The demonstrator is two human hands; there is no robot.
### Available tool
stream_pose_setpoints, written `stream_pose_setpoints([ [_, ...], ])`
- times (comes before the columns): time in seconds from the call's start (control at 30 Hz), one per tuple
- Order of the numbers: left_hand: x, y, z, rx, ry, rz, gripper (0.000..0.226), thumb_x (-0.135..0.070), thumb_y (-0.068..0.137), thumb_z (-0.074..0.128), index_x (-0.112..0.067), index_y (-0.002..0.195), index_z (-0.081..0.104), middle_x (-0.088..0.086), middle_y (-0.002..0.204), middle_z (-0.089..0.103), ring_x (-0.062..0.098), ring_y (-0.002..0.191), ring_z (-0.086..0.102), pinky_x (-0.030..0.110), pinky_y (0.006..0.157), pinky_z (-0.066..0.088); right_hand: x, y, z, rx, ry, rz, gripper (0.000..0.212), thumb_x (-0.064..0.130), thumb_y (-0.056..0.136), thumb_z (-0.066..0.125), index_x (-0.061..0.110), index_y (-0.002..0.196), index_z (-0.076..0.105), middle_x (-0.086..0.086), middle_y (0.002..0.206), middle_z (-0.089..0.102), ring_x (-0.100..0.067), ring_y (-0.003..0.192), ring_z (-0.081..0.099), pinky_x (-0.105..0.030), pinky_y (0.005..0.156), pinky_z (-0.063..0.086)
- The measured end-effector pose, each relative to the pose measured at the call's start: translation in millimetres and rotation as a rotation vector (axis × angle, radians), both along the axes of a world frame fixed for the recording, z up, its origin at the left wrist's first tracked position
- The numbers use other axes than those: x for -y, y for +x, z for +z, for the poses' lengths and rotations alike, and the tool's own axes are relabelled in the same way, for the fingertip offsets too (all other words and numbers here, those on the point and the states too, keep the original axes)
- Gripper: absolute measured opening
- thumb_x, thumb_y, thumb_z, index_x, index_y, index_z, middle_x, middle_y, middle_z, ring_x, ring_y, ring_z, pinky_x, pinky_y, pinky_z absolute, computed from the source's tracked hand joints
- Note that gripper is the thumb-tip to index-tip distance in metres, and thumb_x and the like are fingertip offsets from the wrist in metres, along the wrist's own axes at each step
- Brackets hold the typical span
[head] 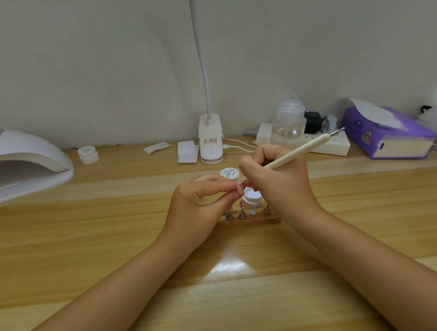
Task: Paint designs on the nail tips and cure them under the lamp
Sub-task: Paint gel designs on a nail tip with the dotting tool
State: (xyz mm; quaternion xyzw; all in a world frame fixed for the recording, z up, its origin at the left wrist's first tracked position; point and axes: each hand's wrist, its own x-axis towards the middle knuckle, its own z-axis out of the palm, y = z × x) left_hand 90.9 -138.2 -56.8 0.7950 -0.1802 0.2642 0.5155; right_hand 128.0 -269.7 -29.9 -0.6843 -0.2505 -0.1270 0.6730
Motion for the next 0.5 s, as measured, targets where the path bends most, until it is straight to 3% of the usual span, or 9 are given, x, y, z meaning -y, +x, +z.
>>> stream_pose_setpoints([
  [0.13,-0.2,0.7,-0.4,-0.008,0.004,0.004,0.022,-0.004,0.073,0.070,-0.014,0.092,0.071,-0.003,0.084,0.070,0.007,0.079,0.064,0.020,0.073,0.051,0.1,0.0,-0.2,-0.002,0.006,0.011,0.038,-0.006,0.075,0.057,0.011,0.045,0.041,0.006,0.036,0.042,-0.002,0.038,0.051,-0.018,0.043,0.042],
  [0.33,0.7,-1.0,1.2,-0.013,-0.015,-0.009,0.022,-0.018,0.073,0.067,-0.020,0.095,0.070,-0.006,0.083,0.070,0.007,0.077,0.064,0.027,0.068,0.053,-0.7,-0.7,-0.1,0.003,0.015,0.009,0.039,-0.007,0.074,0.056,0.011,0.045,0.039,0.011,0.034,0.041,0.001,0.036,0.047,-0.016,0.042,0.042],
  [0.5,0.9,-0.7,1.2,-0.014,-0.015,-0.001,0.022,-0.017,0.073,0.067,-0.019,0.095,0.069,-0.008,0.083,0.070,0.007,0.078,0.064,0.023,0.071,0.052,-0.5,0.1,-0.2,0.000,0.016,0.005,0.041,-0.007,0.074,0.057,0.015,0.043,0.040,0.008,0.035,0.043,-0.002,0.039,0.050,-0.014,0.043,0.041],
])
